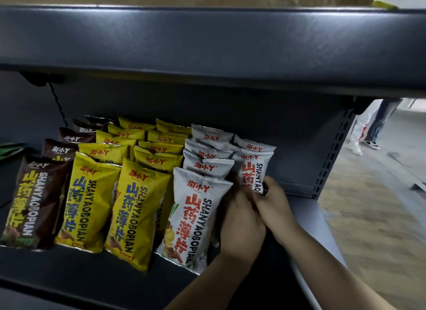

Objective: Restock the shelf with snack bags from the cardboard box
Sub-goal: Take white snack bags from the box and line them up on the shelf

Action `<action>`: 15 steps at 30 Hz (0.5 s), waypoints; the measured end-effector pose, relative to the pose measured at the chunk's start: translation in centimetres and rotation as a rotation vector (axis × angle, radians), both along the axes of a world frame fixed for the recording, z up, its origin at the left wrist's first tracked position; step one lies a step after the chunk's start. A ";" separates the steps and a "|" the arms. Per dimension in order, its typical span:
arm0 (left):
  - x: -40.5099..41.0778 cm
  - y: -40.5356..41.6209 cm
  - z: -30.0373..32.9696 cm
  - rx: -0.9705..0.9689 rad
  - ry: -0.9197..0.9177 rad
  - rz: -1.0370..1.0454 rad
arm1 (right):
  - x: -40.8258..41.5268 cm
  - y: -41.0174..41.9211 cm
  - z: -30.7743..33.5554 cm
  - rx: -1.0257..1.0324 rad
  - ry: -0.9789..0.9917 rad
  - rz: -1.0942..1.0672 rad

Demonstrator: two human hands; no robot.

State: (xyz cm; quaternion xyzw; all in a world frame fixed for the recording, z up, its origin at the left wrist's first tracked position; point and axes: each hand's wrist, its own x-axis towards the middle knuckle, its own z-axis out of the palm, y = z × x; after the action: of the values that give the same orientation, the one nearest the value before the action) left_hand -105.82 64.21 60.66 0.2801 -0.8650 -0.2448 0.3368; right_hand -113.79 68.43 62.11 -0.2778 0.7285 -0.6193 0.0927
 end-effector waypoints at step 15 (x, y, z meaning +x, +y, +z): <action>-1.4 -0.3 -1.2 -0.118 -0.132 0.107 | -1.3 0.4 -1.3 0.094 -0.160 0.049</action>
State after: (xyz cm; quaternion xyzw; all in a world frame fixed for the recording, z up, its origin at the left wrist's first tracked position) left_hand -107.21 63.87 59.42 0.3213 -0.8819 -0.1563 0.3075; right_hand -115.05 68.80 60.81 -0.2405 0.7400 -0.6023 0.1785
